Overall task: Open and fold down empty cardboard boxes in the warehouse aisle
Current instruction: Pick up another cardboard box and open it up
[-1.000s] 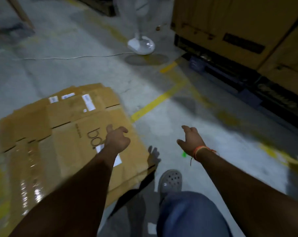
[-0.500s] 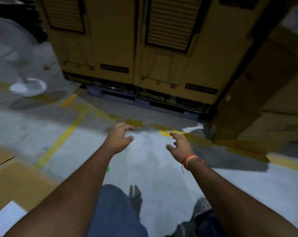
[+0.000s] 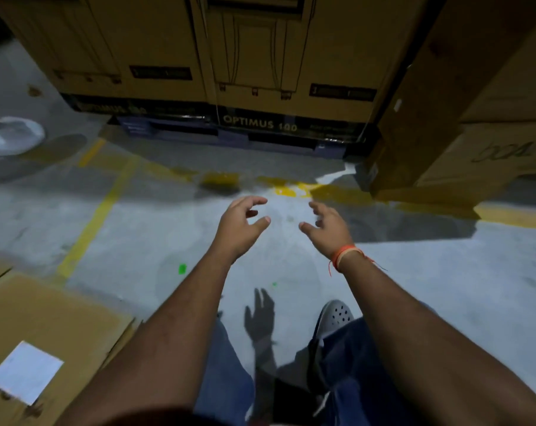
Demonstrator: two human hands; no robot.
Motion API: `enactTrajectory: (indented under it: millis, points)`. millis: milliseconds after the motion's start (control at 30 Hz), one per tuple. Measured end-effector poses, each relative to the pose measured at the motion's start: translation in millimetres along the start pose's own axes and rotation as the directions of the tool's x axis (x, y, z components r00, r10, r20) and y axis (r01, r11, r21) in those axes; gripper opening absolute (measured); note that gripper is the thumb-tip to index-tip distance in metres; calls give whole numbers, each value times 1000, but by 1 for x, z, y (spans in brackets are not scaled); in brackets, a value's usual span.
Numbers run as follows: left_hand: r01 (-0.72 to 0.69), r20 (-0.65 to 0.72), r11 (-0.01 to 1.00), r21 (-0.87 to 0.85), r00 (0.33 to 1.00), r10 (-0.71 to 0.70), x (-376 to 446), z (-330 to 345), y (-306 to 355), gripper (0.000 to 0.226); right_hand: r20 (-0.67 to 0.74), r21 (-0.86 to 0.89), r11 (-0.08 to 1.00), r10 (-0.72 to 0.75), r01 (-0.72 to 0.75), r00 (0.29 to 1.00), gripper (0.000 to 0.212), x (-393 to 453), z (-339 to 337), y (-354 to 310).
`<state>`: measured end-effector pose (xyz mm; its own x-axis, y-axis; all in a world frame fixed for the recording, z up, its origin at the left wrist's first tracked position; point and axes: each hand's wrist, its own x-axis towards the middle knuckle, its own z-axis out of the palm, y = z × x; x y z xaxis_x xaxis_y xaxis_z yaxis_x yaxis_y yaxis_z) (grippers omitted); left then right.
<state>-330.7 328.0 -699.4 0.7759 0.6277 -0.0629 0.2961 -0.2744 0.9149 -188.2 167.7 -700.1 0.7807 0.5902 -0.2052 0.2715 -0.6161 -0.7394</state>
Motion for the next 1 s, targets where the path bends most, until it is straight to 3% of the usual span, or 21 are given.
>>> enactTrajectory:
  millis: [267, 367, 500, 767, 1000]
  points:
    - [18, -135, 991, -135, 990, -36, 80, -15, -27, 37, -68, 190, 975, -102, 114, 992, 58, 82, 38, -41]
    - [22, -169, 977, -210, 984, -58, 112, -21, -13, 33, -122, 217, 967, -108, 133, 987, 54, 108, 26, -62]
    - [60, -104, 961, -271, 990, -92, 153, -27, 27, 31, -179, 224, 969, -66, 106, 982, 52, 143, -18, -105]
    - [-75, 24, 953, -293, 996, 86, 240, -73, 233, 26, -338, 232, 967, -17, 101, 941, 54, 158, -178, -231]
    - [-241, 158, 933, -266, 944, 289, 252, -119, 442, 28, -554, 218, 974, 73, 60, 829, 52, 106, -330, -338]
